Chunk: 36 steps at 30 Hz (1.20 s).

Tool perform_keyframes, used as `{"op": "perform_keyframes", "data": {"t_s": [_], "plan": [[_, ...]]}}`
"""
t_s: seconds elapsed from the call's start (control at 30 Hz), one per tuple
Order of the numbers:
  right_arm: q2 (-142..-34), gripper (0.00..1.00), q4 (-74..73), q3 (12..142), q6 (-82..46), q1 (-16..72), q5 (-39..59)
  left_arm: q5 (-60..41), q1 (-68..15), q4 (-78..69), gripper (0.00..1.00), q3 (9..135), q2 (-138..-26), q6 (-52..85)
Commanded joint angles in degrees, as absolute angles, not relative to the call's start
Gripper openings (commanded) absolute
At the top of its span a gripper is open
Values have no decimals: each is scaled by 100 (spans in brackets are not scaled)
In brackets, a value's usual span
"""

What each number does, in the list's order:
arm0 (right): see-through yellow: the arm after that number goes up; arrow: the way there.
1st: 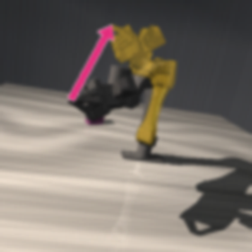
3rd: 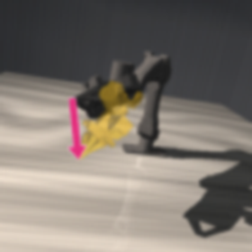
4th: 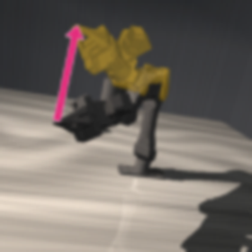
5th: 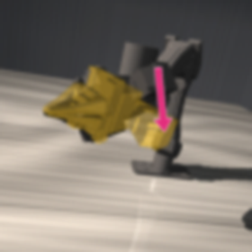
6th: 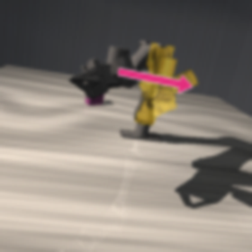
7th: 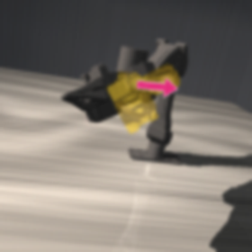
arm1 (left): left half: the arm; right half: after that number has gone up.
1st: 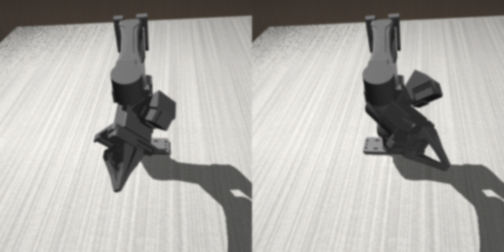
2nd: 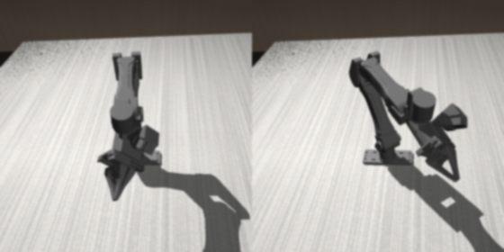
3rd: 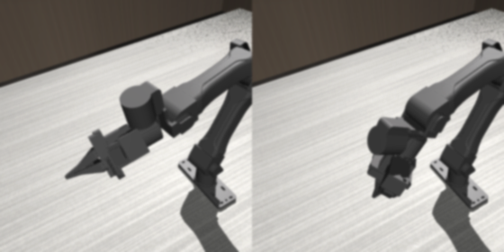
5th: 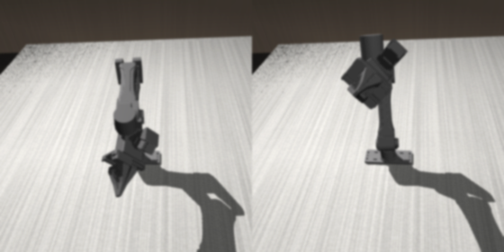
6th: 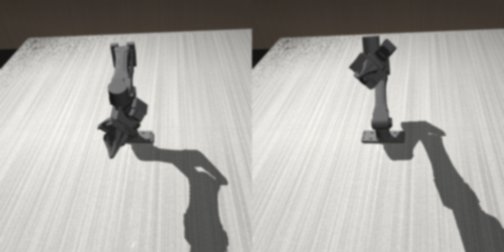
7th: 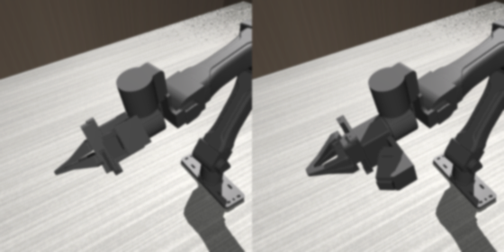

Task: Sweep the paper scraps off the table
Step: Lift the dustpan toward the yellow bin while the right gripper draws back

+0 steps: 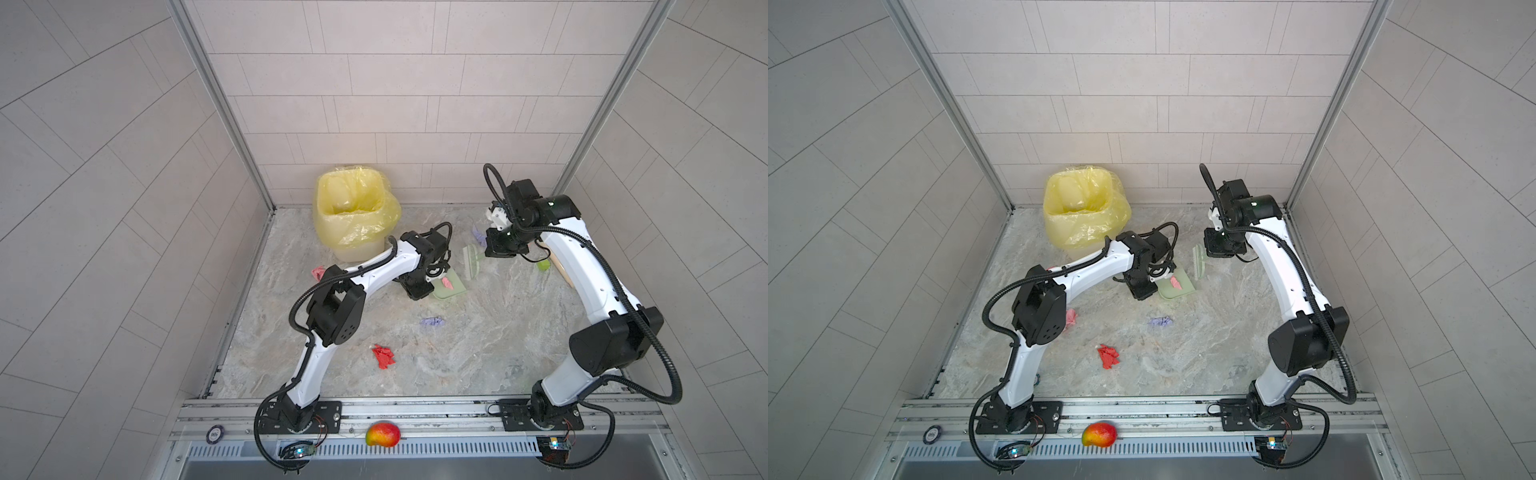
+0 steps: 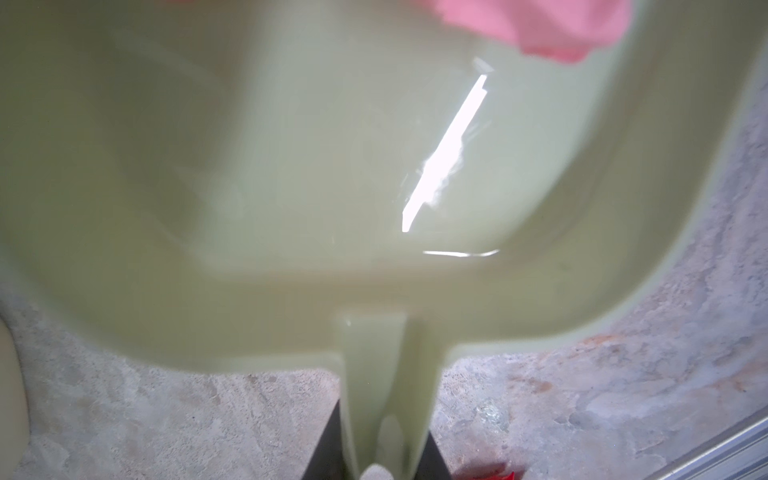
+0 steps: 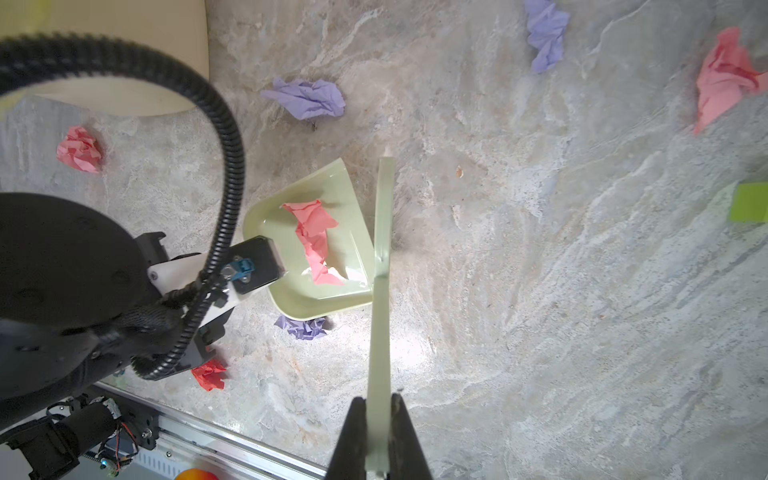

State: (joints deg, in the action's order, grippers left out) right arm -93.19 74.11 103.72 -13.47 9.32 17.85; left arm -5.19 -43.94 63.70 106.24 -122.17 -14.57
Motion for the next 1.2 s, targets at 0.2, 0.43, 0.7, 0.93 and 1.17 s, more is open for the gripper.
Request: {"op": "perform_keyframes", "data": {"t_s": [0.2,0.43,0.7,0.93,1.17], "plan": [[-8506,0,7107,9923,-1218,453,1577,-489,-4204,5994,0,9986,-11108,-982],[-8341,0,6915,9358,-1265,352,1904,-364,-3925,6275,0,9942,-10190,-238],[-8265,0,6839,8763,-1267,343,2118,187,-3606,6789,0,10033,-9152,386],[-8271,0,6855,8588,-1269,334,2258,377,-2874,7438,0,10453,-8797,466],[-8263,0,6814,8489,-1247,334,2338,773,-1785,7962,0,11042,-8894,213]]}}
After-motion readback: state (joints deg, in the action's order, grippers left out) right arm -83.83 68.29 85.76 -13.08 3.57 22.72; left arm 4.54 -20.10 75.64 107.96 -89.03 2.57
